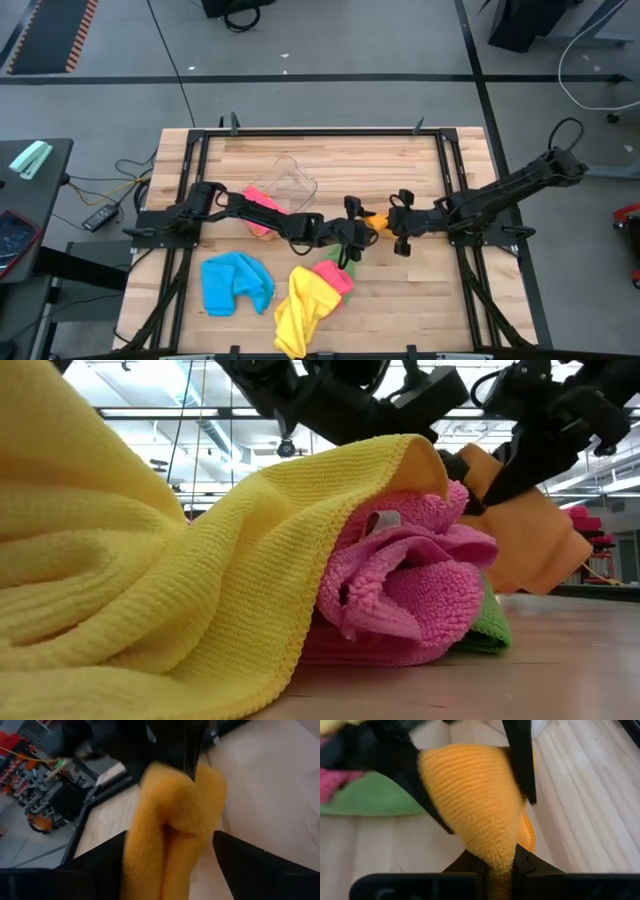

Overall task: Fold microfiber towels
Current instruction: Put the folded orange microfiber towel into the transparent bin, then fold the pink microfiber towel

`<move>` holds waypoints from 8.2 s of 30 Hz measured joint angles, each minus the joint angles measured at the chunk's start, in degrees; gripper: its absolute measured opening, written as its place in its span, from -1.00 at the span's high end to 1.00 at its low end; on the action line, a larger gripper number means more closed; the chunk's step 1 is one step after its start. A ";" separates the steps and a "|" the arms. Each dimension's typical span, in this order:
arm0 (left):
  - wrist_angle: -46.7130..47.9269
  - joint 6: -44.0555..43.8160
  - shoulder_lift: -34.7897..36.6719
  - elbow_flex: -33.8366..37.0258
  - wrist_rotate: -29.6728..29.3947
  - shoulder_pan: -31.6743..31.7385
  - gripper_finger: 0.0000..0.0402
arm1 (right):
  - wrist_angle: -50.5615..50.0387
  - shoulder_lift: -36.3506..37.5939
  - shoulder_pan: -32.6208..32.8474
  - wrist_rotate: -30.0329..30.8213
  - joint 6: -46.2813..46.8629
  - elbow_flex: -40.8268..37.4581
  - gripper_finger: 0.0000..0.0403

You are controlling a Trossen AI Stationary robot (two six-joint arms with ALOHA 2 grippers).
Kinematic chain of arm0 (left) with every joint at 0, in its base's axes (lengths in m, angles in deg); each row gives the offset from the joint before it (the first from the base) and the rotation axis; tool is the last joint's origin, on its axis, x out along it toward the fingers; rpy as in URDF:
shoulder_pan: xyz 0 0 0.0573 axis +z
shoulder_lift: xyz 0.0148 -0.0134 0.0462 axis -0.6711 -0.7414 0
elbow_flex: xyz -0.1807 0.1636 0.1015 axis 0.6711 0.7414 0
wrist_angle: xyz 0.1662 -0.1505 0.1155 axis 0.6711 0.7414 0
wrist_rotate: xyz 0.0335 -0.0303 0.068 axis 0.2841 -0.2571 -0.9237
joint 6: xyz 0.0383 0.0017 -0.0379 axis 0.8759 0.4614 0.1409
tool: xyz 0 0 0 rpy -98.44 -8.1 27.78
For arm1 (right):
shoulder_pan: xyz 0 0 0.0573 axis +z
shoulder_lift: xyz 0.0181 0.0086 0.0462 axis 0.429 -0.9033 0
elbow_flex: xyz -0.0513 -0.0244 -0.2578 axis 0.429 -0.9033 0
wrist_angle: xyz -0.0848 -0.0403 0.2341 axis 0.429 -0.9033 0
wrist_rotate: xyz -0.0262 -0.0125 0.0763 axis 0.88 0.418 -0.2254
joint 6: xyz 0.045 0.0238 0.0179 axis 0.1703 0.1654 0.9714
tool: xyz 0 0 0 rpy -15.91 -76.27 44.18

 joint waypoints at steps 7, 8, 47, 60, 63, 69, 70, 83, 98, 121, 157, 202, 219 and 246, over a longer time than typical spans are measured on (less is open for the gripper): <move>0.02 0.02 -0.11 0.02 -0.35 -0.02 -0.17 | 0.94 0.27 1.25 0.12 3.73 0.00 0.80; -0.08 0.02 -0.11 0.02 -0.41 -0.07 -0.12 | 1.30 0.22 1.23 0.17 3.75 0.00 0.80; 66.91 -41.05 30.03 0.02 8.87 1.65 0.90 | -5.74 3.98 1.51 -0.96 5.85 0.00 0.04; 73.30 -49.28 33.04 0.02 9.65 -2.26 0.89 | -5.02 3.48 1.45 0.80 4.67 0.00 0.04; 79.46 -49.90 33.04 0.02 4.61 -3.43 0.88 | -4.75 3.48 1.46 0.80 5.42 0.00 0.04; 85.56 -55.13 36.13 3.22 -0.58 -5.67 0.90 | -4.74 3.45 1.49 1.11 5.70 0.00 0.04; 86.24 -55.89 37.06 4.26 -0.60 -5.94 0.90 | -4.75 3.38 1.49 1.54 5.71 0.00 0.04; 93.98 -66.06 51.33 8.33 -4.25 -3.91 0.88 | -2.74 0.87 1.35 2.29 4.72 -0.02 0.04; 106.52 -64.75 47.76 -1.30 -7.38 5.08 0.91 | -2.36 0.90 0.68 3.40 4.08 -0.02 0.04; 106.45 -43.78 46.28 -2.36 -6.48 34.32 0.91 | -2.28 0.90 0.68 3.40 4.29 -0.02 0.04; 102.81 -65.96 18.35 3.87 9.13 1.68 0.83 | -2.19 0.90 0.73 3.33 5.00 -0.02 0.04; 93.75 -34.85 25.16 8.79 18.10 4.96 0.72 | 2.63 0.87 0.75 3.03 5.74 -4.50 0.04; 96.88 -38.34 27.08 2.50 22.25 4.56 0.86 | 5.69 0.87 0.73 2.06 3.75 -4.52 0.04; 62.69 -26.64 30.26 3.21 22.27 -5.81 0.77 | 27.21 -12.66 6.11 -7.46 -7.16 -4.59 0.04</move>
